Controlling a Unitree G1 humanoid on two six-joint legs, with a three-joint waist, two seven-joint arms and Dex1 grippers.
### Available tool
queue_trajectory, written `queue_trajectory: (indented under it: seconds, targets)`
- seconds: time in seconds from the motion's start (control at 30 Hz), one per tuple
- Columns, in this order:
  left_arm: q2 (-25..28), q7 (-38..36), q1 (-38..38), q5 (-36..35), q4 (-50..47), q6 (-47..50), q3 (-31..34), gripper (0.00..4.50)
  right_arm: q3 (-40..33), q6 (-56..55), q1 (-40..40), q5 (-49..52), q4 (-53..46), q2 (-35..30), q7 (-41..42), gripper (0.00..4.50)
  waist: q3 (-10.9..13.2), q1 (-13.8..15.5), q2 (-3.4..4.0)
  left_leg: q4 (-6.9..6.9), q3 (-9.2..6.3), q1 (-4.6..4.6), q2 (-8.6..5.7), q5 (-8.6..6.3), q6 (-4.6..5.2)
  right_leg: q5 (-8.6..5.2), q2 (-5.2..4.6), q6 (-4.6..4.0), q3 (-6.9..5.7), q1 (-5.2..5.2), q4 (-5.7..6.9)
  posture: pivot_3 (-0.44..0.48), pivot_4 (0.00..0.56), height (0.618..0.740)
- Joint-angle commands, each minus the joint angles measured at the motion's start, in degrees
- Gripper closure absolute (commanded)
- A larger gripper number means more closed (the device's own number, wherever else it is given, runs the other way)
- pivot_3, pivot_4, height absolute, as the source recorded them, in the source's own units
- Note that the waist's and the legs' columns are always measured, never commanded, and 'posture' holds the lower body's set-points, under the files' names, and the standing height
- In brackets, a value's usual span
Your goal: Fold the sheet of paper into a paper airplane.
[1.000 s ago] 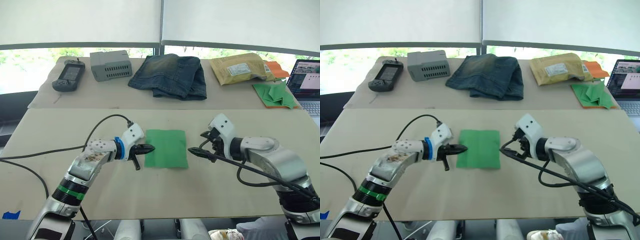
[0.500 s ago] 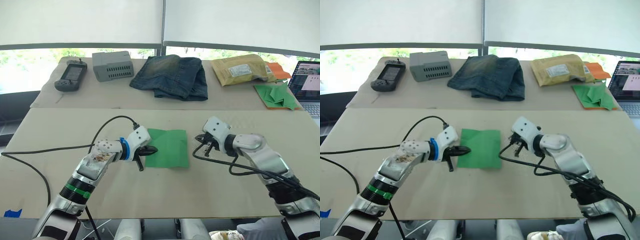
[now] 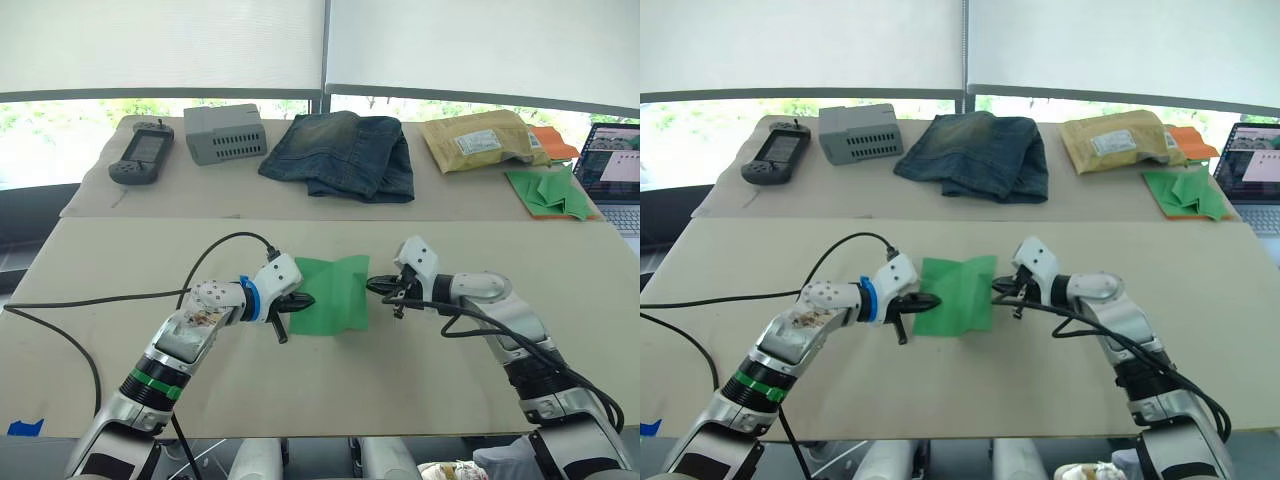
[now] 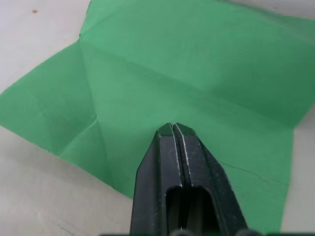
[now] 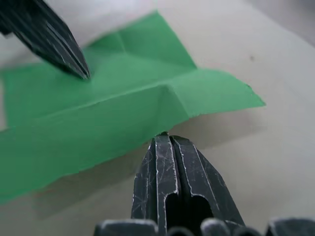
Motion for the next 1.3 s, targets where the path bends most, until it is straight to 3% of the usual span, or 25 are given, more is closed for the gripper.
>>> queue_trajectory:
  seconds: [0.03, 0.53, 0.7, 0.93, 1.1, 1.3]
  targets:
    - [0.21, -0.24, 1.98, -0.16, -0.66, 2.75, -0.48, 4.5, -4.01, 1.51, -0.03, 4.13, -3.66, 0.3, 1.31, 4.47, 0.0, 0.0, 0.0, 0.0, 0.0, 0.0, 0.0, 0.0, 0.0, 0.0, 0.0, 0.0, 0.0, 0.0, 0.0, 0.0, 0.15, 0.728]
    - [0.0, 1.64, 3.94, -1.19, -2.06, 4.47, 3.63, 4.5, -2.36, 7.18, 0.55, 7.58, -7.46, 8.29, -1.39, 4.47, -0.01, -0.37, 0.01, -0.02, -0.04, 0.0, 0.03, 0.0, 0.0, 0.0, 0.01, -0.01, -0.02, -0.01, 0.01, 0.0, 0.15, 0.728]
    - [1.01, 3.58, 7.76, -4.49, -5.33, 7.32, 9.75, 4.5, 3.72, 2.81, -0.83, 0.94, -2.57, 9.76, -1.89, 4.47, -0.01, -1.23, 0.02, -0.05, -0.08, 0.02, 0.07, 0.0, -0.01, 0.0, 0.05, -0.01, -0.02, -0.03, 0.03, 0.0, 0.15, 0.728]
    - [0.6, 6.68, 12.99, -7.6, -9.26, 10.03, 14.17, 4.5, 4.7, 0.87, -3.27, -1.11, 1.81, 12.42, -1.16, 4.47, -0.01, -1.56, 0.02, -0.11, -0.46, 0.02, 0.08, 0.0, -0.01, 0.0, -0.01, -0.03, -0.02, -0.11, 0.09, 0.0, 0.15, 0.728]
    - [-0.35, 8.71, 13.01, -8.71, -10.62, 10.83, 14.23, 4.5, 5.96, 0.09, -5.16, -2.7, 3.99, 13.68, -0.28, 4.47, -0.01, -1.47, 0.02, -0.11, -0.47, 0.02, 0.06, 0.0, -0.01, 0.0, -0.04, -0.04, -0.03, -0.09, 0.08, 0.0, 0.15, 0.728]
    - [-2.34, 11.52, 10.99, -13.24, -9.65, 11.01, 22.28, 4.5, 9.08, 1.64, -6.17, -6.69, 9.04, 14.49, -1.59, 4.47, -0.01, -1.72, 0.02, -0.11, -0.48, 0.03, 0.06, 0.0, -0.01, 0.02, -0.08, -0.07, -0.05, -0.11, 0.1, 0.0, 0.15, 0.728]
